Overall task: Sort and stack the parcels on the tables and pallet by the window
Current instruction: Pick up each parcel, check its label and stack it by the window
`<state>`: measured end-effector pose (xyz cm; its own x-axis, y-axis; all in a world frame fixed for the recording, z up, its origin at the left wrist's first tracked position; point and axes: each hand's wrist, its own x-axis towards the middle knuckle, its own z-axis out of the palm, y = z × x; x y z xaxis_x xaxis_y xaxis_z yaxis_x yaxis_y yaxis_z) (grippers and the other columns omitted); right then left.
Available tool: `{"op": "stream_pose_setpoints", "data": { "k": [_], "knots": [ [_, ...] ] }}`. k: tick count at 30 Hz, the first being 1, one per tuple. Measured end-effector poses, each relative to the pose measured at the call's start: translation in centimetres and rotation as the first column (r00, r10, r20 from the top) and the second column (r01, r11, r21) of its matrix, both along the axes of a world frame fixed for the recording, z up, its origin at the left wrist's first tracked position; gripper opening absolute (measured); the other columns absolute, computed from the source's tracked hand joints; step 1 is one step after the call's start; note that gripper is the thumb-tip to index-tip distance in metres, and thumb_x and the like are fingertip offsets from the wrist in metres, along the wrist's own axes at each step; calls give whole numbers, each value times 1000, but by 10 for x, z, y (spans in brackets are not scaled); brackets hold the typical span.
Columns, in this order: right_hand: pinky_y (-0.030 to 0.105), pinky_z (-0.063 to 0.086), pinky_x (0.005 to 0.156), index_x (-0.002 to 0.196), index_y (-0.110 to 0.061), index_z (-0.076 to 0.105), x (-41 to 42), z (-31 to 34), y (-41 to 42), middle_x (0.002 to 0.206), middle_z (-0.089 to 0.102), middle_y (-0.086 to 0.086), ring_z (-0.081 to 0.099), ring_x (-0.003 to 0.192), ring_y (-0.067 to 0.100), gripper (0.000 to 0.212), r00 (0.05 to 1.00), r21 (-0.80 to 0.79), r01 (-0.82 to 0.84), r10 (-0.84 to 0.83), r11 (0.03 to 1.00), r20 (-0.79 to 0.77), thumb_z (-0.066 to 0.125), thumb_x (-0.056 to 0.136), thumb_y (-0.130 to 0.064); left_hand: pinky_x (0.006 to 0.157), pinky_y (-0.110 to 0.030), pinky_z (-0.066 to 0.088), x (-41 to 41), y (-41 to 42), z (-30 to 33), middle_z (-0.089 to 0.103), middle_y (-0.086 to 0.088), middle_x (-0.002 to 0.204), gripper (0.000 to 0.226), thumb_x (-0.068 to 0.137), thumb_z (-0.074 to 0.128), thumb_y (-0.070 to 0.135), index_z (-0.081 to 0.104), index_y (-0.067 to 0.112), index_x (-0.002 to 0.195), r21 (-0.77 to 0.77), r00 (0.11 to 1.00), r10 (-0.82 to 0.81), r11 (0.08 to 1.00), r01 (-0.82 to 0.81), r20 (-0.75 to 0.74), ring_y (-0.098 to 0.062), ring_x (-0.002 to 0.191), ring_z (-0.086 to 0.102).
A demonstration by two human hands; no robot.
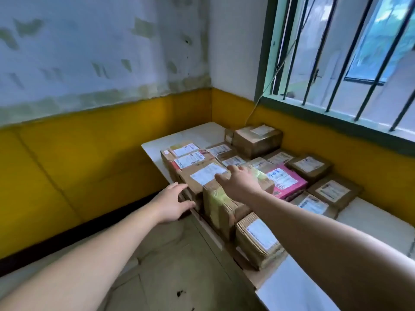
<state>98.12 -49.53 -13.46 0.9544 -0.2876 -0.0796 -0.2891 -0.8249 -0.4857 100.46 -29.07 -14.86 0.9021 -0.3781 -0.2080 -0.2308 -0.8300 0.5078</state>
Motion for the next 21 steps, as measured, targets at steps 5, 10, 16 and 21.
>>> {"op": "stream_pose_setpoints", "data": {
  "k": [5,10,16,21],
  "knots": [
    [46,43,105,149,-27,34,81,-12,24,148,41,11,39,134,31,66,1000,-31,-14,13,999,-17,39,95,-65,117,-31,15,78,27,-12,16,-4,160,71,92,58,44,26,20,151,-7,1000,7,1000,-7,-1,-19,147,16],
    [46,47,100,143,-24,42,161,-31,45,140,47,11,47,125,30,66,997,-38,60,-61,998,-42,40,93,-66,116,-30,17,166,51,-26,16,-2,160,71,92,58,42,25,19,151,5,998,-58,998,58,10,-19,146,18],
    [44,46,103,149,-23,35,220,-48,58,147,42,11,46,130,30,70,971,-23,199,-200,980,-131,39,94,-66,115,-29,22,263,63,-33,19,2,159,70,91,59,41,27,21,150,21,983,-178,984,179,-44,-18,143,26],
    [40,54,90,149,-24,36,249,-62,46,140,48,11,53,117,27,65,938,-34,288,-290,957,-191,43,96,-61,113,-29,24,315,48,-43,25,-2,157,64,93,59,36,32,18,148,6,966,-242,970,244,-89,-20,142,28]
  ]
}}
